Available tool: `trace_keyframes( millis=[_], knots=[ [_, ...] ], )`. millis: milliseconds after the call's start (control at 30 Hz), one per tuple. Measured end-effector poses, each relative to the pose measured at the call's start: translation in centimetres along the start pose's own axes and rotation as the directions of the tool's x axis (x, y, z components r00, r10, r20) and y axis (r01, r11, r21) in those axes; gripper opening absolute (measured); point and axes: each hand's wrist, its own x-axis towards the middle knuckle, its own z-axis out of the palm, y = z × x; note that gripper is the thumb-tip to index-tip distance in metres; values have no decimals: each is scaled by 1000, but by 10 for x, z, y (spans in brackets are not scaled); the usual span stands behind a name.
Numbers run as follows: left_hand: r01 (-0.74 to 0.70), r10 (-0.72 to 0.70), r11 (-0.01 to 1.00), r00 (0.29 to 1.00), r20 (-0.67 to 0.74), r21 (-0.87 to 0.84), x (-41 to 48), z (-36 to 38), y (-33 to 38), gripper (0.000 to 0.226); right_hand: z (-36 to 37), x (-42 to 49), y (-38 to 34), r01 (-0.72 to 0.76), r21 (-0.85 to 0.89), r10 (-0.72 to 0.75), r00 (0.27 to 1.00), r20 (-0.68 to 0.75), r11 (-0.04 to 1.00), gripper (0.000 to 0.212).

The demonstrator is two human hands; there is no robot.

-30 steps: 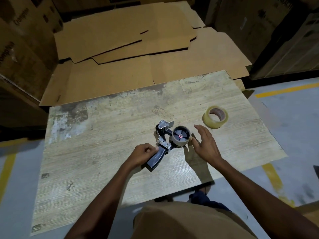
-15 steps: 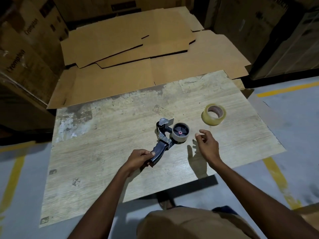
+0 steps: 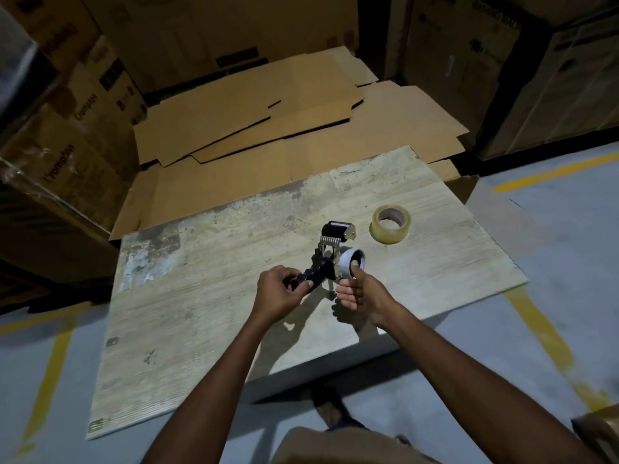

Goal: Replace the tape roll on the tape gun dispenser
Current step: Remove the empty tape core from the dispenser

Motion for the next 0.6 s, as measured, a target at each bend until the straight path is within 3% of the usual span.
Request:
trace_keyframes(
  millis=[267,400,500,600],
  knots=[
    [-70,70,998,997,-9,3,-18,11,24,23,-8,-17,-8,-128,-105,131,991,27,986,96],
    [-83,84,996,996,36,-18,-22,13,31,24,-5,-16,-20,-195,-47,198,977,77,980,102],
    [-93,96,995,992,77,-44,-22,12,34,27,-1,-13,-27,-226,5,224,970,93,974,94],
    [-64,80,992,987,141,-112,-20,10,35,27,-1,-9,-27,-213,10,212,975,69,977,67]
  ],
)
